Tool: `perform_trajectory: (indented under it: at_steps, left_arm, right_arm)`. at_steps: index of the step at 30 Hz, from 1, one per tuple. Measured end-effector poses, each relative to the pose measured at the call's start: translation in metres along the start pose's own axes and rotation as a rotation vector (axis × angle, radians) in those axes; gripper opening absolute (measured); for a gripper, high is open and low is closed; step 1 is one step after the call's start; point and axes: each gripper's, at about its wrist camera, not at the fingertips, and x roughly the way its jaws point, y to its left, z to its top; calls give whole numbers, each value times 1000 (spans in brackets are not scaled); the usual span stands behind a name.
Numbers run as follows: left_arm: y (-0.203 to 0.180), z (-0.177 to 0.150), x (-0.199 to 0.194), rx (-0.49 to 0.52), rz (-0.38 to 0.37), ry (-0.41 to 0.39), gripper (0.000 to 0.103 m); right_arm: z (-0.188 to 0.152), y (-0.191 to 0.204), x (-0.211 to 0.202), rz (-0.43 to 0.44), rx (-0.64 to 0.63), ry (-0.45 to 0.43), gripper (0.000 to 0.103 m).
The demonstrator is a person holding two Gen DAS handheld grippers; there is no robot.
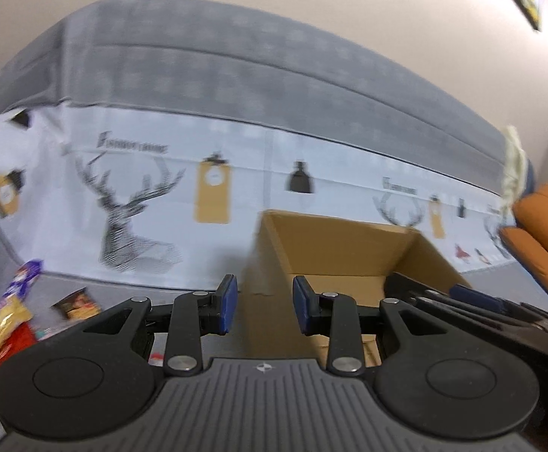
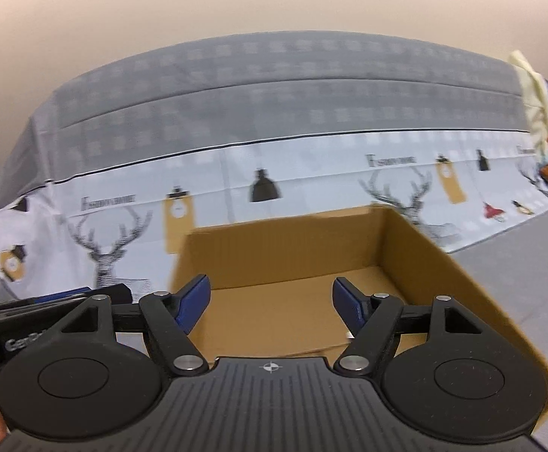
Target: Organize snacks
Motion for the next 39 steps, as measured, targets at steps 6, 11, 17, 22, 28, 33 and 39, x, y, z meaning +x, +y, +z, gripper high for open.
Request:
perform_trajectory:
  at_steps: [6,11,17,22,28,33,39]
  left_arm:
    - [51,7,-5,-131,98,19,36]
    - [101,7,-13,-282,183,43,38]
    - [165,-1,-20,-502,267,110,40]
    - [197,-15,-21,-647,304,177,47]
    - [217,-28,-20,-749,373,230,81]
    - [224,-35,-7,-794,401,262,87]
    - [221,-43,12,-787,427,294,88]
  right_arm:
    - [0,40,0,79,-54,-7,68]
    - [-2,69,6,178,-74,28,40]
    - [-15,98,22,252,-81,117,31]
    - [-34,123,40,296,-119,263,31]
    - [-66,145,70,251,-120,448,31]
    - [-82,150,87,215,-109,493,41]
    - [-94,157,108,195,-144,528,43]
